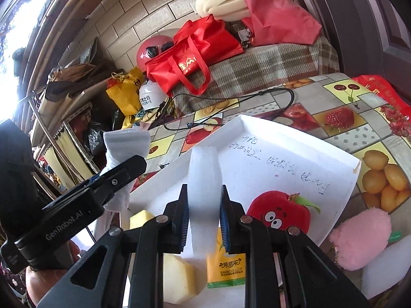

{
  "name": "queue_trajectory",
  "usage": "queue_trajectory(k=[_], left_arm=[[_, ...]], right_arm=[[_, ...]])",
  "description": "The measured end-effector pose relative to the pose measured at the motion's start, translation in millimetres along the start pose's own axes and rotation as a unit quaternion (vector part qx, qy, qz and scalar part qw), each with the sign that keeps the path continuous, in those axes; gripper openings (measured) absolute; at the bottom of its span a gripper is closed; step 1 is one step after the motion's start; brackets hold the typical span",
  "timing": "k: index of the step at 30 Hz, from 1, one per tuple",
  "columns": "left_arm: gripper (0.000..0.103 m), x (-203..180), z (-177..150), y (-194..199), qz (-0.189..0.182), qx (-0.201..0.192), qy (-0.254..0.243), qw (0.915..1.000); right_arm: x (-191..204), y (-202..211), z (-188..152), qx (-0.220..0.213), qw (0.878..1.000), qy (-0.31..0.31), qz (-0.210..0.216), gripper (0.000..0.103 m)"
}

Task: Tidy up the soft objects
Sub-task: 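Lower the sock and foam block into the white tray and open both grippers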

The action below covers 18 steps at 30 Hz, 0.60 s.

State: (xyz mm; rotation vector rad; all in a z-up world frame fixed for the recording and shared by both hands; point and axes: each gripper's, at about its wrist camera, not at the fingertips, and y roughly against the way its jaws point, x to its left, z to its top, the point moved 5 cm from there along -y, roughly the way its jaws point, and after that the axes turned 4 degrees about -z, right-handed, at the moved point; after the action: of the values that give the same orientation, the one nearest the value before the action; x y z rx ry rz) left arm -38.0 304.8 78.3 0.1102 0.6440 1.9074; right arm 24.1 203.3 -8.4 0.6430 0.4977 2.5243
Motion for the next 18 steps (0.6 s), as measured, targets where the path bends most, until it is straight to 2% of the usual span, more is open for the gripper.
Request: queue_trajectory(k=[7, 9, 10, 11, 12, 14, 15, 16, 18], left_arm=[[0.038, 7.2, -3.2, -4.3, 0.002, 0.003, 0.023, 0.9997], [0.058, 9.2, -4.2, -6.7, 0.014, 0.006, 0.021, 0.9997], [0.083, 11.5, -4.2, -6.4, 0.032, 0.000, 0.019, 0.9993], [0.096, 14.8, -3.2, -4.0, 0.044, -0.011, 0.020, 0.9988], [0.101, 19.2, -1.4, -0.7, 0.048, -0.022, 0.025, 0.9983], [0.103, 24.9, 1.7, 4.9, 0.037, -0.035, 0.041, 0.9979], [0.103, 27.9, 3.2, 7.6, 0.045, -0.040, 0.046, 0.9971], [0.103, 29.1, 4.1, 9.4, 0.051, -0.045, 0.047, 0.9966], [0.103, 29.4, 5.1, 11.5, 0.051, -0.049, 0.047, 0.9964]], right_arm=[[-1.1, -5.1, 5.8, -0.005, 1.000, -0.005, -0.003, 0.020], [0.1, -8.9, 10.6, -0.004, 1.000, -0.009, 0.003, 0.020], [0.0, -10.2, 12.0, -0.002, 1.000, -0.009, 0.001, 0.025], [-2.2, -9.9, 13.0, -0.005, 1.000, -0.012, -0.011, 0.036], [-7.0, -8.0, 14.3, -0.012, 1.000, -0.018, -0.022, 0.044], [-16.9, -4.6, 14.9, -0.019, 0.999, -0.034, -0.030, 0.083], [-22.8, -3.3, 14.3, -0.019, 0.998, -0.044, -0.032, 0.091], [-26.6, -1.4, 13.5, -0.021, 0.998, -0.051, -0.030, 0.103], [-27.4, 3.8, 12.0, -0.027, 0.998, -0.050, -0.030, 0.103]])
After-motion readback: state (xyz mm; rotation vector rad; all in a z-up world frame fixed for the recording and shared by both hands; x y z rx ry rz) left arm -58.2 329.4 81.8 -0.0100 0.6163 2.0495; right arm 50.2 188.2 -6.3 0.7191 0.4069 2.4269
